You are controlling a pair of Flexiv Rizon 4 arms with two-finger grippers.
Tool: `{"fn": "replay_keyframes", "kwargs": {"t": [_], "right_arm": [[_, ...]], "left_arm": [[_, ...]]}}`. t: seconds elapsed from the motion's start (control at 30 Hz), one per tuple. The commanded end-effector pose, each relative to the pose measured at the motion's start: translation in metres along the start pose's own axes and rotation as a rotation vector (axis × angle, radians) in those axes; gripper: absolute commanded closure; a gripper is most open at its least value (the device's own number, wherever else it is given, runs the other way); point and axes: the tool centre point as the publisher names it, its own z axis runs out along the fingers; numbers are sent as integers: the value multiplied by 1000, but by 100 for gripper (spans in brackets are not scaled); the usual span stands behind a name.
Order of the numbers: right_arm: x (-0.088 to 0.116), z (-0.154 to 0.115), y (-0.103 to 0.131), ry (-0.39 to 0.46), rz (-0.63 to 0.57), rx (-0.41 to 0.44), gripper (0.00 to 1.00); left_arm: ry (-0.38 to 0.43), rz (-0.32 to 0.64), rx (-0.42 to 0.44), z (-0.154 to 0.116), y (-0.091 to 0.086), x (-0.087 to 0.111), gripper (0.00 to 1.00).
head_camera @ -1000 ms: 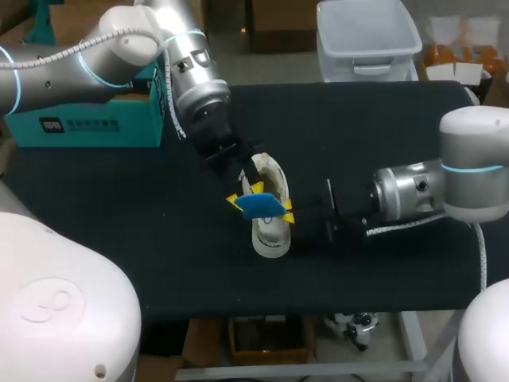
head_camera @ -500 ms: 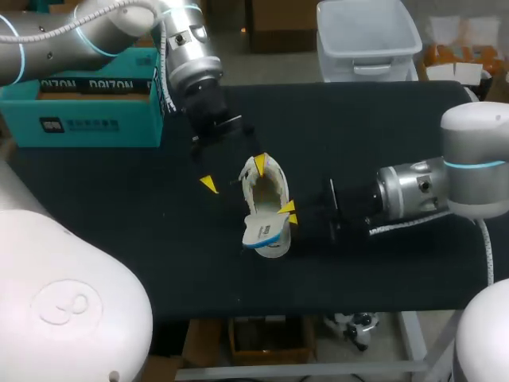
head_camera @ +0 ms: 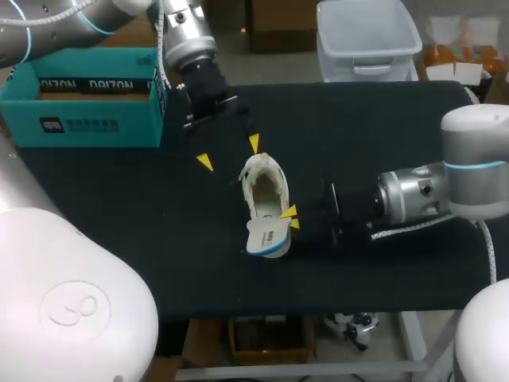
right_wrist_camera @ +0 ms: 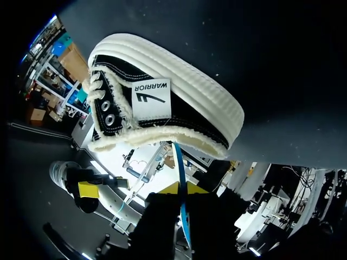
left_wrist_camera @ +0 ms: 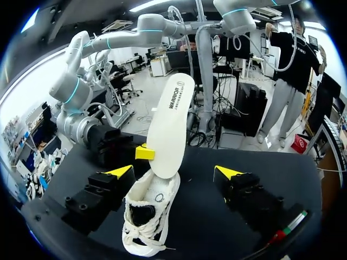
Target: Open the shoe tongue, take the insole out of the shoe, put the insole back into the shoe, and pack the shoe into the shoebox
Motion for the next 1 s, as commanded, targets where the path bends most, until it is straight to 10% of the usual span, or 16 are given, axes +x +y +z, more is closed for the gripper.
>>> {"fn": "replay_keyframes", "kwargs": {"t": [0.03, 0.3, 0.8, 1.0], "right_arm": [[1, -1, 4, -1, 1, 15, 100], [3, -1, 7, 1, 8, 30, 100], [5, 3, 7, 26, 21, 34, 100], [7, 1, 2, 56, -33, -10, 100]], "left_arm": [[-38, -11, 14, -5, 7, -2, 0], [-166, 29, -51, 7, -7, 14, 0], [-681, 82, -33, 65, -34, 49, 0], [-709, 27, 14, 64, -30, 50, 0]]}}
